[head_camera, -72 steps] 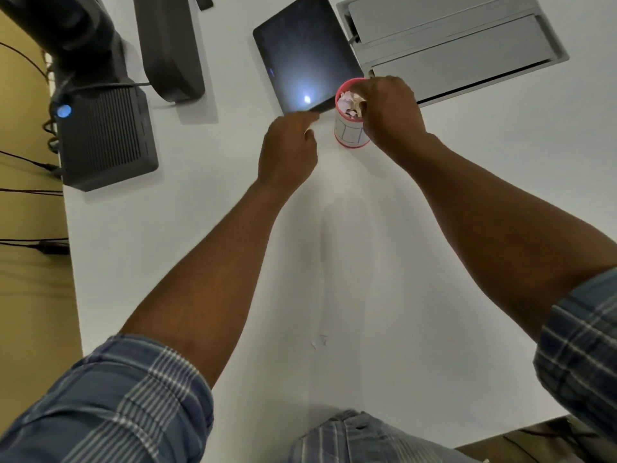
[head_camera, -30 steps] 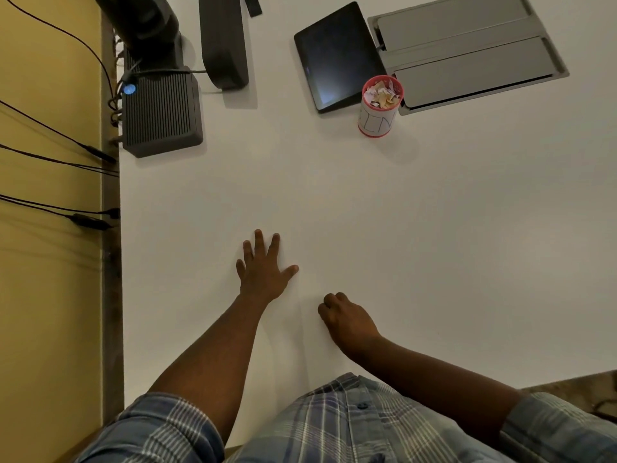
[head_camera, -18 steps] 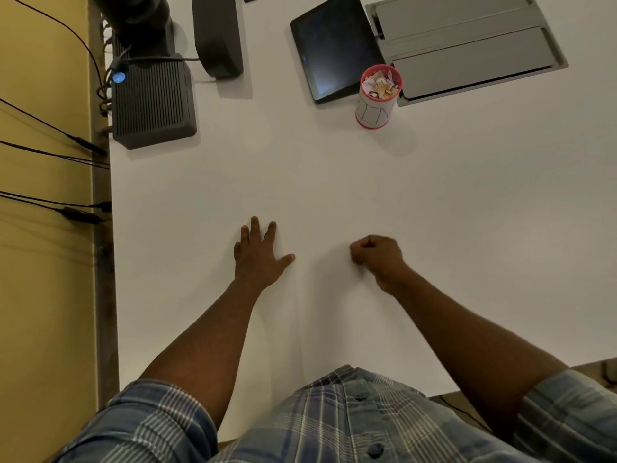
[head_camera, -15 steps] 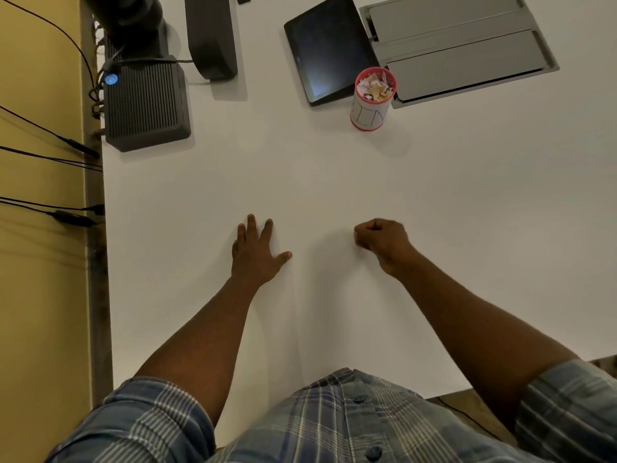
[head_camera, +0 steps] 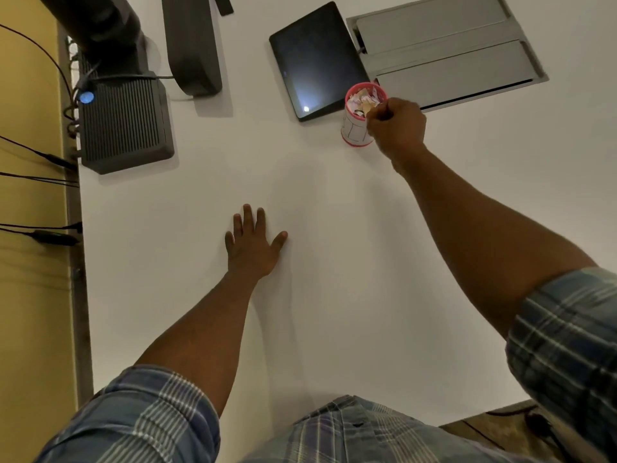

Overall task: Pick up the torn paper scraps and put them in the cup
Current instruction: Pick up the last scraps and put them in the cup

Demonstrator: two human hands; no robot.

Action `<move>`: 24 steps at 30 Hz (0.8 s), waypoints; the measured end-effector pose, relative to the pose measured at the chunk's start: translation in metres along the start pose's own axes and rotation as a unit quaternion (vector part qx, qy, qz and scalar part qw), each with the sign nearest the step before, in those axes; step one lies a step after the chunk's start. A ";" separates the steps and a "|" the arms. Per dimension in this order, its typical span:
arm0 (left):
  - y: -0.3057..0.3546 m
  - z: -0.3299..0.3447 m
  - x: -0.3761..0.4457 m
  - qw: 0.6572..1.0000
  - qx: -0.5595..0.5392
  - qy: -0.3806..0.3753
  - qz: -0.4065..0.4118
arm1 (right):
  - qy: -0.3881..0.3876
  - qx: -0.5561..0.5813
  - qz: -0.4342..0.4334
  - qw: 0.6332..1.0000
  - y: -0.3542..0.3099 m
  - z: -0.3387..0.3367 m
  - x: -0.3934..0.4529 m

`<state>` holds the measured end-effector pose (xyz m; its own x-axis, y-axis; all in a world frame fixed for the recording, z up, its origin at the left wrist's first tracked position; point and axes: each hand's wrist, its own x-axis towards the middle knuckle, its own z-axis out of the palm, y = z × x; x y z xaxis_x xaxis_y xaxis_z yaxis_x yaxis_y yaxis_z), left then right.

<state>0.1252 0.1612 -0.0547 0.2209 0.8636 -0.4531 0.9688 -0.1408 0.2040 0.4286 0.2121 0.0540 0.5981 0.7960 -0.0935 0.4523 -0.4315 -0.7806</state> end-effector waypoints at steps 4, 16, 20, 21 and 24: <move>-0.001 0.009 -0.002 1.000 0.001 0.025 0.005 | 0.043 -0.103 -0.096 0.989 -0.006 0.005 0.030; -0.004 0.013 -0.004 0.998 -0.024 0.058 0.013 | -0.111 -0.349 -0.156 0.917 -0.014 0.017 0.065; -0.005 0.012 -0.002 0.999 -0.023 0.049 0.010 | -0.172 -0.408 -0.155 0.883 -0.025 0.021 0.062; -0.005 0.011 -0.002 0.999 -0.022 0.046 0.010 | -0.180 -0.415 -0.154 0.878 -0.026 0.022 0.063; -0.005 0.008 -0.001 0.999 -0.024 0.037 0.014 | -0.169 -0.411 -0.141 0.885 -0.029 0.025 0.059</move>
<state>0.1208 0.1573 -0.0619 0.2380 0.8929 -0.3822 0.9554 -0.1443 0.2577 0.4339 0.2823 0.0558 0.2164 0.9426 -0.2544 0.9633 -0.2486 -0.1016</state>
